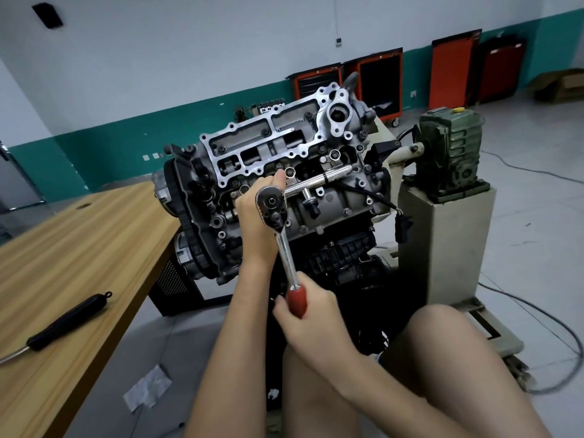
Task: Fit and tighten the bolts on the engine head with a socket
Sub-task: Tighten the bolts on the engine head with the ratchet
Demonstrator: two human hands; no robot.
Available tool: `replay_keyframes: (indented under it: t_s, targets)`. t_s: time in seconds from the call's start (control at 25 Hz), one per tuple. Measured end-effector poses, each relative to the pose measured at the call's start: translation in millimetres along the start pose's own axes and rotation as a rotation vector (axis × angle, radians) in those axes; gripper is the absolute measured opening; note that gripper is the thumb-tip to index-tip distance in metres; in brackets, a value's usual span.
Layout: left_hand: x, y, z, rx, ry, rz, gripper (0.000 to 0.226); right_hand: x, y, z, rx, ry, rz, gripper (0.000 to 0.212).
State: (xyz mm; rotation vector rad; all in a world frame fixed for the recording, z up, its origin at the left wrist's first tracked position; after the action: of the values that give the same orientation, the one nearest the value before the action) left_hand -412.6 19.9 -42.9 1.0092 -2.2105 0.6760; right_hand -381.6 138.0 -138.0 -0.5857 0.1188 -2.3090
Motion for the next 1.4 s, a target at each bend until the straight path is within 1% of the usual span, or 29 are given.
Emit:
replay_keyframes:
  t_s: [0.04, 0.12, 0.2, 0.24, 0.28, 0.32, 0.36, 0.4, 0.44, 0.48, 0.56, 0.6, 0.64, 0.68, 0.72, 0.8, 0.88, 0.92, 0.96, 1.0, 1.04, 1.08, 1.12, 1.2, 1.28, 1.36, 1.4]
  targets:
    - [1, -2, 0, 0.006, 0.006, 0.018, 0.052, 1, 5, 0, 0.004, 0.006, 0.005, 0.03]
    - [1, -5, 0, 0.04, 0.037, 0.042, 0.052, 12, -27, 3, -0.144, -0.052, 0.073, 0.033]
    - [3, -3, -1, 0.056, 0.045, 0.02, 0.052, 35, -86, 17, -0.434, -0.149, 0.258, 0.036]
    - [4, -1, -2, 0.063, 0.049, 0.014, 0.053, 50, -116, 26, -0.599, -0.165, 0.328, 0.035]
    - [5, 1, -2, 0.078, 0.064, 0.017, 0.053, 66, -141, 38, -0.732, -0.176, 0.347, 0.033]
    - [5, 2, -3, 0.092, 0.082, 0.025, 0.053, 79, -158, 49, -0.836, -0.191, 0.327, 0.032]
    - [5, 2, -1, 0.089, 0.086, 0.03, 0.052, 86, -165, 54, -0.902, -0.205, 0.284, 0.031]
    - [4, 1, 1, 0.061, 0.072, 0.025, 0.051, 85, -163, 53, -0.919, -0.201, 0.244, 0.032]
    - [3, 0, 3, 0.025, 0.05, 0.014, 0.049, 76, -153, 45, -0.868, -0.193, 0.206, 0.034]
    - [2, 0, 4, 0.002, 0.036, 0.002, 0.047, 61, -133, 34, -0.744, -0.19, 0.16, 0.037]
    - [0, 2, 4, 0.017, 0.04, -0.023, 0.048, 24, -77, 11, -0.363, -0.149, 0.069, 0.042]
    - [0, 3, 5, 0.022, 0.044, -0.03, 0.049, 12, -50, 3, -0.186, -0.105, 0.028, 0.041]
    - [0, 3, 5, 0.02, 0.047, -0.033, 0.05, 6, -25, -2, -0.065, -0.051, -0.003, 0.037]
    - [1, 2, 5, 0.013, 0.051, -0.027, 0.051, 3, -5, -4, -0.001, -0.01, -0.017, 0.032]
    - [2, 0, 5, 0.011, 0.054, -0.014, 0.051, 2, 5, -5, 0.022, 0.004, -0.012, 0.028]
    - [2, -4, 4, 0.04, 0.063, 0.023, 0.051, 7, -15, -1, -0.044, -0.025, 0.052, 0.031]
    - [2, -5, 3, 0.048, 0.036, 0.015, 0.051, 26, -67, 10, -0.273, -0.101, 0.199, 0.035]
    - [3, -4, 3, 0.039, 0.027, 0.015, 0.05, 39, -98, 18, -0.449, -0.133, 0.266, 0.035]
    - [4, -1, 3, 0.04, 0.047, 0.027, 0.05, 53, -124, 28, -0.617, -0.168, 0.297, 0.034]
    - [6, 1, 3, 0.063, 0.074, 0.04, 0.051, 65, -144, 36, -0.751, -0.196, 0.293, 0.034]
    - [7, 3, 3, 0.087, 0.09, 0.047, 0.051, 71, -154, 39, -0.83, -0.21, 0.256, 0.033]
    - [7, 4, 2, 0.097, 0.091, 0.043, 0.05, 70, -153, 36, -0.843, -0.19, 0.212, 0.033]
    - [7, 5, 3, 0.096, 0.09, 0.028, 0.05, 61, -143, 29, -0.774, -0.165, 0.167, 0.035]
    - [6, 6, 3, 0.08, 0.089, -0.007, 0.051, 29, -94, 10, -0.452, -0.125, 0.057, 0.04]
    - [6, 5, 3, 0.072, 0.097, -0.021, 0.051, 5, -39, -1, -0.132, -0.057, -0.034, 0.039]
    - [6, 1, 3, 0.066, 0.098, 0.001, 0.051, -1, 1, -4, 0.007, 0.008, -0.048, 0.032]
    - [6, -2, 4, 0.068, 0.093, 0.018, 0.05, -1, 5, -2, 0.003, 0.007, -0.03, 0.031]
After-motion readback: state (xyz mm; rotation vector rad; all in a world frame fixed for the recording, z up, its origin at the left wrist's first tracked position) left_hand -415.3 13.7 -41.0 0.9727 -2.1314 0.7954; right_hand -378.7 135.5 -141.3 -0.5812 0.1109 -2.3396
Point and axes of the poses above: each hand's wrist, its own x-axis towards the middle knuckle, its own y-axis out of the palm, z = x × y, the point moved 2 cm from there along x, towards the middle knuckle, and after that the axes turned 5 degrees about z, right-handed, at the moved point
